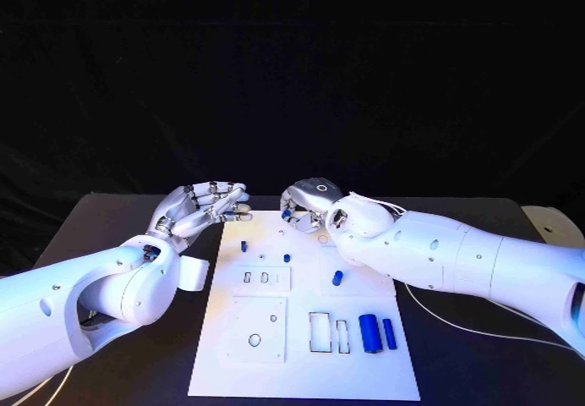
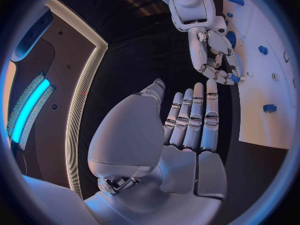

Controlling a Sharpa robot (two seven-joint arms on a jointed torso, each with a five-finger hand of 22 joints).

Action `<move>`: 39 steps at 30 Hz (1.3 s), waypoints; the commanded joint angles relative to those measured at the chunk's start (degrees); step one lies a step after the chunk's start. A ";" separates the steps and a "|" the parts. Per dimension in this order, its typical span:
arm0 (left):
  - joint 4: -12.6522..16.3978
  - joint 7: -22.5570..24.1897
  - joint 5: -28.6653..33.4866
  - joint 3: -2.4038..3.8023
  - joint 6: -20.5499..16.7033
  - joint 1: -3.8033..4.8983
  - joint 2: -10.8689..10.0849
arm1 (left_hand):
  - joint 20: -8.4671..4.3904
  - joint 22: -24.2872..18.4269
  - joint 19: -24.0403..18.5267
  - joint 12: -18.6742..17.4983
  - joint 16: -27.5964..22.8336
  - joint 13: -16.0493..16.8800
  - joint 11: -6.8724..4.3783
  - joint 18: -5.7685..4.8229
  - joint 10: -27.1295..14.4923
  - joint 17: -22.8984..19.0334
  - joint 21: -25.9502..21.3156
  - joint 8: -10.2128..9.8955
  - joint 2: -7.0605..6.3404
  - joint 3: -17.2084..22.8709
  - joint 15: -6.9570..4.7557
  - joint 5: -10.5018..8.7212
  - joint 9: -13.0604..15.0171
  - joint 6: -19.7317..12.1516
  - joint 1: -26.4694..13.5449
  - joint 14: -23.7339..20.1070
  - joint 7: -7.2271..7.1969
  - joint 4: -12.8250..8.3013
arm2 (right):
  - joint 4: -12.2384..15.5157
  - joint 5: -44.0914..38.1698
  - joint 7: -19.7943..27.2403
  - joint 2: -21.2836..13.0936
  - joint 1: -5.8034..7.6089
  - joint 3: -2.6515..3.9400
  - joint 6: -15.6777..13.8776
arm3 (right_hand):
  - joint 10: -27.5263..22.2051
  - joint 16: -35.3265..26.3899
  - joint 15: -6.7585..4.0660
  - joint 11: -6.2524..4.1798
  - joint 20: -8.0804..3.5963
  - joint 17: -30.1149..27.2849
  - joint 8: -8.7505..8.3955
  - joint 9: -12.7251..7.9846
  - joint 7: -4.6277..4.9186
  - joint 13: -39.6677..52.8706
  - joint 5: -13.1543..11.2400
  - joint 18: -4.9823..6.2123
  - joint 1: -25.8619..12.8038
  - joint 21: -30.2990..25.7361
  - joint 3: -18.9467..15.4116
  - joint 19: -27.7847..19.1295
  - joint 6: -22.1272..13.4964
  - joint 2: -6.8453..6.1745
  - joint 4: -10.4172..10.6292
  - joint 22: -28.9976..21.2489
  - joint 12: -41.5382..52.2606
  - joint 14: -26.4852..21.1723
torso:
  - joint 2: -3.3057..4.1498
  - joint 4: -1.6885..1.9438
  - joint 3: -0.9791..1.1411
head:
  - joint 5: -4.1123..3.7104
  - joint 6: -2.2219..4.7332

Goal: Assemble the parts on the task board

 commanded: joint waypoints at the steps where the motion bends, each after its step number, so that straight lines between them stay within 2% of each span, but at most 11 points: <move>1: -0.01 0.20 0.19 0.06 0.99 0.11 0.00 | -0.02 -0.06 0.56 -0.29 -0.26 -0.06 0.24 0.38 0.07 0.09 -0.09 -0.32 -0.34 0.18 0.13 -0.08 -0.09 -0.02 -0.23 0.46 1.35 0.02 | 0.27 -0.56 -0.07 -0.34 -0.37 -0.27 2.39 | -0.01 0.32 -0.26 0.37 0.01 1.62 0.19 0.57 -0.17 -0.08 0.18 -0.83 -0.54 0.20 -0.02 0.05 0.25 0.09 0.29 0.02 -0.24 3.48 | 0.06 -0.06 0.04 | 0.08 0.04; 12: -0.33 0.14 0.19 0.05 1.06 0.11 0.03 | 0.00 -0.18 0.61 -0.49 -0.40 -0.04 0.26 0.37 0.08 0.14 -0.23 -0.38 -0.33 0.25 0.16 -0.08 -0.09 -0.06 -0.17 0.41 1.36 -0.01 | 0.88 -0.88 -0.26 -0.77 -0.38 -0.26 1.54 | 0.01 0.34 -0.24 0.37 0.03 1.64 0.21 0.63 -0.17 -0.09 0.17 -0.81 -0.62 0.17 -0.04 0.01 0.23 0.03 0.35 -0.02 -0.26 3.48 | 0.14 0.07 0.07 | 0.08 0.09; 19: -0.38 0.06 0.19 0.05 1.14 0.11 0.04 | 0.00 -0.18 0.61 -0.49 -0.40 -0.04 0.26 0.37 0.08 0.14 -0.23 -0.38 -0.33 0.25 0.16 -0.08 -0.09 -0.06 -0.17 0.41 1.36 -0.01 | 0.79 -0.92 -0.44 -0.68 -0.38 -0.26 1.20 | -0.15 0.38 -0.19 0.44 0.08 1.67 0.13 0.72 -0.09 -0.15 0.06 -0.79 -0.89 0.11 -0.16 -0.09 0.01 -0.26 0.48 -0.08 -0.39 3.47 | 0.19 0.01 0.05 | 0.15 0.07; 20: -0.37 0.04 0.19 0.05 1.16 0.11 0.04 | 0.00 -0.23 0.63 -0.58 -0.46 -0.04 0.27 0.37 0.07 0.16 -0.28 -0.41 -0.34 0.27 0.17 -0.08 -0.10 -0.08 -0.15 0.39 1.35 -0.02 | 0.70 -0.90 -0.49 -0.63 -0.38 -0.26 1.14 | -0.76 0.32 -0.03 0.64 0.17 1.51 -0.16 0.73 0.16 -0.30 -0.15 -0.69 -1.18 -0.20 -0.24 -0.41 -0.53 -0.62 0.66 -0.52 -0.65 3.40 | 0.20 0.00 0.05 | 0.16 0.06; 21: -0.37 0.03 0.19 0.05 1.17 0.11 0.04 | 0.00 -0.23 0.63 -0.58 -0.46 -0.04 0.27 0.37 0.07 0.16 -0.28 -0.41 -0.34 0.27 0.17 -0.08 -0.10 -0.08 -0.15 0.39 1.35 -0.02 | 0.58 -0.87 -0.55 -0.58 -0.37 -0.26 1.07 | -2.45 -0.08 0.49 1.16 0.47 0.68 -1.09 0.52 0.90 -0.70 -1.04 -0.43 -1.62 -1.15 -0.31 -1.31 -2.05 -1.24 0.96 -1.87 -0.82 3.15 | 0.22 0.00 0.03 | 0.14 0.09; 23: -0.36 0.00 0.19 0.05 1.18 0.11 0.03 | 0.00 -0.23 0.63 -0.58 -0.46 -0.04 0.27 0.37 0.07 0.16 -0.28 -0.41 -0.34 0.27 0.17 -0.08 -0.10 -0.08 -0.15 0.39 1.35 -0.02 | 0.39 -0.84 -0.69 -0.49 -0.37 -0.26 1.00 | -4.37 -0.71 1.03 1.91 1.01 -0.57 -2.62 0.10 1.69 -1.17 -1.86 -0.11 -1.94 -2.29 -0.38 -2.35 -4.20 -1.91 1.26 -3.44 -0.76 2.77 | 0.23 0.02 0.01 | 0.10 0.10; 24: -0.36 -0.01 0.19 0.05 1.19 0.11 0.04 | 0.00 -0.23 0.63 -0.58 -0.46 -0.04 0.27 0.37 0.07 0.16 -0.28 -0.41 -0.34 0.27 0.17 -0.08 -0.10 -0.08 -0.15 0.39 1.35 -0.02 | 0.31 -0.83 -0.75 -0.45 -0.36 -0.26 0.99 | -6.93 -1.87 1.62 2.75 1.50 -2.73 -4.86 -0.68 2.63 -1.74 -2.23 0.47 -2.33 -4.35 -0.95 -4.13 -7.64 -2.89 1.41 -6.36 -0.89 2.15 | 0.22 0.04 0.00 | 0.07 0.16; 25: -0.37 -0.02 0.19 0.05 1.20 0.11 0.04 | 0.01 -0.25 0.63 -0.62 -0.49 -0.04 0.28 0.36 0.05 0.17 -0.30 -0.43 -0.35 0.27 0.18 -0.08 -0.10 -0.11 -0.15 0.38 1.36 -0.02 | 0.21 -0.83 -0.85 -0.41 -0.35 -0.26 0.95 | -10.07 -3.19 1.91 2.96 1.91 -4.98 -6.39 -1.18 2.61 -2.48 -2.01 1.19 -2.22 -6.67 -1.74 -6.00 -9.91 -3.08 1.50 -9.44 -0.74 1.42 | 0.20 0.06 0.00 | 0.05 0.17; 29: -0.39 -0.06 0.19 0.05 1.22 0.11 0.02 | 0.01 -0.25 0.63 -0.62 -0.49 -0.04 0.28 0.36 0.05 0.17 -0.30 -0.43 -0.35 0.27 0.18 -0.08 -0.10 -0.11 -0.15 0.38 1.36 -0.02 | 0.35 -0.89 -1.09 -0.56 -0.33 -0.26 0.72 | -11.55 -3.92 1.81 2.87 2.02 -6.16 -7.43 -1.44 2.51 -2.91 -1.69 1.57 -1.98 -8.29 -3.25 -6.96 -11.36 -3.23 1.63 -11.30 -0.59 1.15 | 0.20 0.14 0.00 | -0.01 0.13; 34: -0.51 -0.10 0.19 0.05 1.29 0.11 -0.06 | 0.01 -0.25 0.63 -0.62 -0.49 -0.04 0.28 0.36 0.05 0.17 -0.30 -0.43 -0.35 0.27 0.18 -0.08 -0.10 -0.11 -0.15 0.38 1.36 -0.02 | 3.30 -1.11 -1.38 -2.82 -0.27 -0.14 -0.41 | -10.36 -3.32 1.71 2.74 1.95 -5.19 -6.78 -1.03 2.33 -2.79 -1.10 1.25 -1.38 -7.45 -4.24 -5.73 -9.53 -2.74 1.76 -9.73 0.16 1.58 | 0.15 0.04 0.04 | -0.02 0.22; 39: -0.57 -0.12 0.19 0.05 1.35 0.11 -0.26 | 0.02 -0.29 0.65 -0.73 -0.55 -0.05 0.30 0.36 -0.01 0.19 -0.35 -0.49 -0.39 0.26 0.20 -0.08 -0.12 -0.18 -0.17 0.35 1.37 -0.02 | 9.25 0.48 -1.49 -8.12 0.27 0.45 -1.90 | -6.43 -1.78 1.47 2.41 1.73 -2.86 -5.90 -0.58 2.34 -2.25 -0.01 0.48 -0.99 -4.89 -4.21 -3.35 -6.87 -2.38 2.06 -5.87 1.79 2.36 | 0.10 -0.22 0.05 | -0.10 0.53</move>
